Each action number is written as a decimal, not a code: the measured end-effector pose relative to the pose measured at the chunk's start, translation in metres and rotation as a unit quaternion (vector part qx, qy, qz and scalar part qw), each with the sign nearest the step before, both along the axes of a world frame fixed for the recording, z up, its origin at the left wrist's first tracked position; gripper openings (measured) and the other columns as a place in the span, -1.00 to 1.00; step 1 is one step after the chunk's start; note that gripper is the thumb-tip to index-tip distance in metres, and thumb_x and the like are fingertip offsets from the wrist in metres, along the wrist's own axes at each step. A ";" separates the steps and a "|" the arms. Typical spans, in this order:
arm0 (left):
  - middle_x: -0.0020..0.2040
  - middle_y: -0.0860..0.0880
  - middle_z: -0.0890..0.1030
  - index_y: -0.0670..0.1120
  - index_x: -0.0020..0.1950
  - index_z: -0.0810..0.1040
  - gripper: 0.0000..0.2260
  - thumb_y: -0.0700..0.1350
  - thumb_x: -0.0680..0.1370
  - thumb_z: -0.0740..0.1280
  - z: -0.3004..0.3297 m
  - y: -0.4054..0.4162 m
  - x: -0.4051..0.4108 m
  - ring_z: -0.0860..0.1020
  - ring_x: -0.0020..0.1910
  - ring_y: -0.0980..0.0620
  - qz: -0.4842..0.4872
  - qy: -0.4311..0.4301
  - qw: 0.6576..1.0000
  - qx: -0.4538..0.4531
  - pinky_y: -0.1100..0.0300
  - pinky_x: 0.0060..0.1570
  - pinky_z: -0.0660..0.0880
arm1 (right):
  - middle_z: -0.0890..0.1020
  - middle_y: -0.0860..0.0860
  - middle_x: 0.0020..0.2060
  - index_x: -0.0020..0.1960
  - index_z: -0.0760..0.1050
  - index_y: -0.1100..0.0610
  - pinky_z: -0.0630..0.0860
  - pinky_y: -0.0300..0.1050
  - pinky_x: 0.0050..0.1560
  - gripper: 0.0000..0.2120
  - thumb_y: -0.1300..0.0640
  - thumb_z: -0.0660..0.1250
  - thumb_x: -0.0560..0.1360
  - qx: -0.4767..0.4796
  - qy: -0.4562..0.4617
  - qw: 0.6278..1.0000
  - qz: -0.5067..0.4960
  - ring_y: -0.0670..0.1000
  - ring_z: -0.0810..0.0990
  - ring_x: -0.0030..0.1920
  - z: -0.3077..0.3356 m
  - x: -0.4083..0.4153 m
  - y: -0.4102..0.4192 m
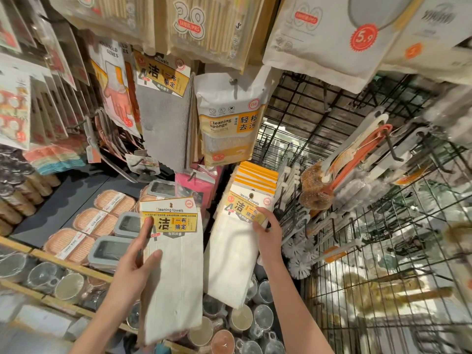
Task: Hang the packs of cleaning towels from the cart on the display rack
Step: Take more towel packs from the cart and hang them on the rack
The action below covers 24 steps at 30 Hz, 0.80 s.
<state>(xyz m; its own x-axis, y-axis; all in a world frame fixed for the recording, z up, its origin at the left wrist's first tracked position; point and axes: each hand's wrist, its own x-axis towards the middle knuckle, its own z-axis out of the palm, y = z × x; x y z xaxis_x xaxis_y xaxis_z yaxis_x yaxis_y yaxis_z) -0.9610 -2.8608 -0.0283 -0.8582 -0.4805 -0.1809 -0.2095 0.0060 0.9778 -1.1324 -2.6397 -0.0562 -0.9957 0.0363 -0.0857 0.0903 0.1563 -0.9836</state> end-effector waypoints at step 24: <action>0.33 0.43 0.32 0.41 0.38 0.25 -0.35 -0.28 0.56 0.31 0.006 0.008 0.001 0.28 0.45 0.17 -0.013 -0.004 1.000 0.011 -0.07 0.47 0.21 | 0.17 0.06 0.34 0.32 0.40 -0.04 0.23 -0.15 0.16 -0.60 0.20 0.29 0.50 0.048 -0.118 0.992 0.017 -0.03 0.23 0.22 0.017 -0.033 -0.016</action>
<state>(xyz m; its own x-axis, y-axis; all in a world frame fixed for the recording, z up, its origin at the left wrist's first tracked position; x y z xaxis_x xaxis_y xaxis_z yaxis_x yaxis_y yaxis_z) -0.9600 -2.8527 -0.0223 -0.8687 -0.4539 -0.1984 -0.2172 -0.0109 0.9761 -1.1655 -2.6559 -0.0394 -0.9488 0.0222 -0.3151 0.3101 0.2559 -0.9156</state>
